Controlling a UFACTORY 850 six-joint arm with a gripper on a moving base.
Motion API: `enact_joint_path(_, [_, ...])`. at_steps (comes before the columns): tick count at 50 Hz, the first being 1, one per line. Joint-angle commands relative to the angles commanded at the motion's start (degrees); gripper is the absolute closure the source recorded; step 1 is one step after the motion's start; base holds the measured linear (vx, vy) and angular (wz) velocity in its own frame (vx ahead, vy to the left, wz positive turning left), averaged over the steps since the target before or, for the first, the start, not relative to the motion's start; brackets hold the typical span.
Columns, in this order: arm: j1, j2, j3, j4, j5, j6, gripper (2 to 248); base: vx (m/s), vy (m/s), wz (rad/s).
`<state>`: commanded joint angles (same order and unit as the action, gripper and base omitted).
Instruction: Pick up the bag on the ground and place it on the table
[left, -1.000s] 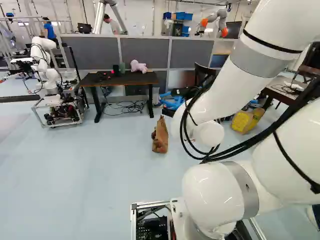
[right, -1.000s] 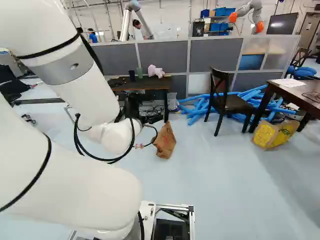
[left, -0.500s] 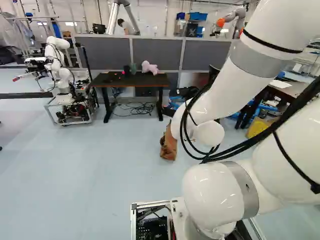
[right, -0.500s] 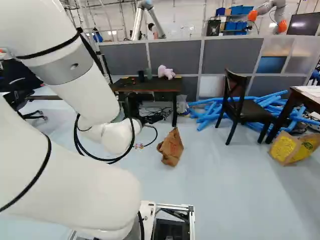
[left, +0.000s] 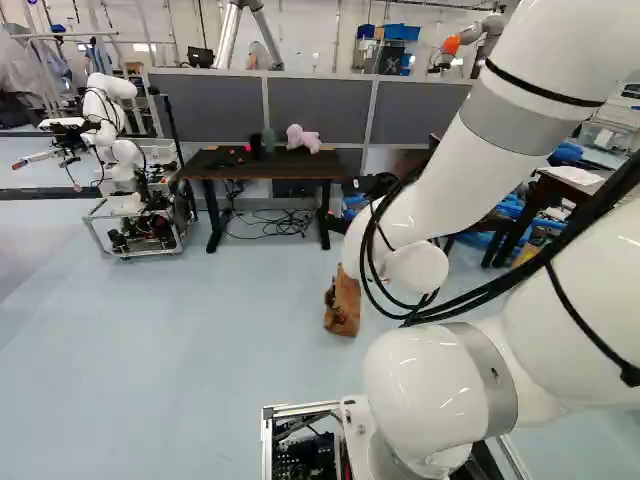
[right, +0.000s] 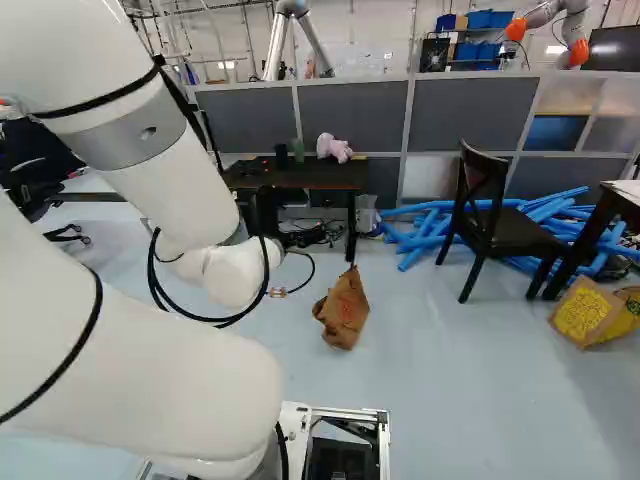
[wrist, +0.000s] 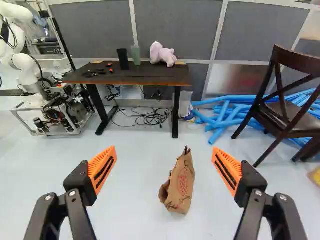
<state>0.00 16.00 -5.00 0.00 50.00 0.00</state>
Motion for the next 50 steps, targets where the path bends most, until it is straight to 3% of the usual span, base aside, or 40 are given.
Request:
enact_joint_path(39, [0.00,0.00,0.00,0.00,0.00,0.00,3,0.179,0.005,0.000])
enact_joint_path(50, [0.00,-2.91,-2.49,0.00,0.00,0.00,3,0.048,0.002,-0.001])
